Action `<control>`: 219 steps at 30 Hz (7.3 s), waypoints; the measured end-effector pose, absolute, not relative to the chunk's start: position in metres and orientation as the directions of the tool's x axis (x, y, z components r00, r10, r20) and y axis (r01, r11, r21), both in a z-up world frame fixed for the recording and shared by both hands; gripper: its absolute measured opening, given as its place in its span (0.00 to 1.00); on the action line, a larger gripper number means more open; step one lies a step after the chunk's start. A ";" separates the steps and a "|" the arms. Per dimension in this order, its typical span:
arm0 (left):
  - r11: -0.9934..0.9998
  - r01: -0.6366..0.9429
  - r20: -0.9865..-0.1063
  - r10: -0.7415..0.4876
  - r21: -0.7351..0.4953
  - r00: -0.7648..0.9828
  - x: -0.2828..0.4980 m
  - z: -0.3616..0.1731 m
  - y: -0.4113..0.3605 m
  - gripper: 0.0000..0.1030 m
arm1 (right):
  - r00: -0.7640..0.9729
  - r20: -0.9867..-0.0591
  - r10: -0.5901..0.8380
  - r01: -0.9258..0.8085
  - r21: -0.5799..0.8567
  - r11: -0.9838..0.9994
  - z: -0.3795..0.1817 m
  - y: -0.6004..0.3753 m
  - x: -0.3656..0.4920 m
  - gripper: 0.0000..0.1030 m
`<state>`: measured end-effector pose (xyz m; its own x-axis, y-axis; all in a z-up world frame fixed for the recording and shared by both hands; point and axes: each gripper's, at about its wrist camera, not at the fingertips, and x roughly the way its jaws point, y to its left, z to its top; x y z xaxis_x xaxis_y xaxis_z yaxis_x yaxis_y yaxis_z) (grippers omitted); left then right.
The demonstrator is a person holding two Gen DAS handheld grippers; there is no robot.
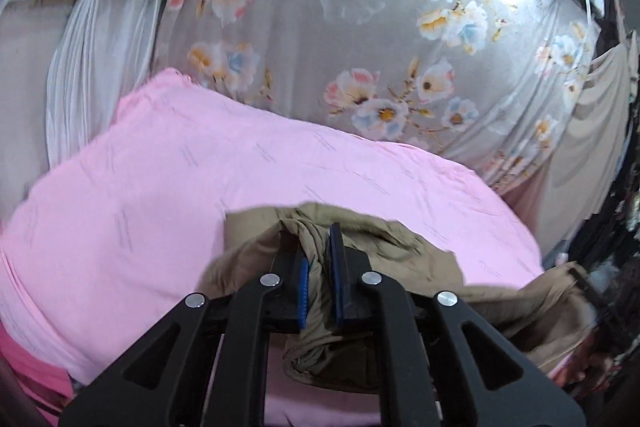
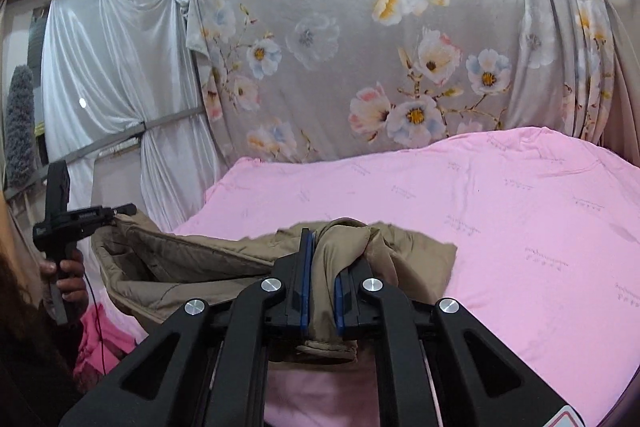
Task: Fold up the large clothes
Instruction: 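Grasp the folded jacket edge with both grippers and lift it, then fold the lifted jacket edge over the body with both grippers, then press and smooth the folded jacket flat with both grippers, then grasp the jacket end with both grippers and lift it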
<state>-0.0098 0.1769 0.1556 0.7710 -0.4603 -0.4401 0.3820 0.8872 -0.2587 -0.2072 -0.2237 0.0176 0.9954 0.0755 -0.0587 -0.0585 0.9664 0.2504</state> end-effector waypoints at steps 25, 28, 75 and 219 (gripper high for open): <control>0.994 0.105 -0.521 -0.092 -0.004 0.849 0.217 0.078 0.077 0.85 | 0.997 -0.046 0.060 -0.019 0.618 0.786 0.021 -0.309 0.006 0.64; 0.992 0.120 -0.528 -0.087 0.028 0.845 0.211 0.075 0.070 0.85 | 0.999 -0.030 -0.014 0.029 0.587 0.809 0.034 -0.307 -0.015 0.64; 0.997 -0.024 -0.716 0.071 0.075 0.695 0.259 -0.013 0.044 0.91 | 0.813 -0.486 -0.321 0.468 0.216 0.857 -0.036 -0.288 0.111 0.23; 0.932 0.284 -0.571 -0.362 -0.224 0.737 0.065 0.038 0.106 0.16 | 0.827 -0.557 0.078 0.094 0.275 0.957 -0.086 -0.095 0.064 0.04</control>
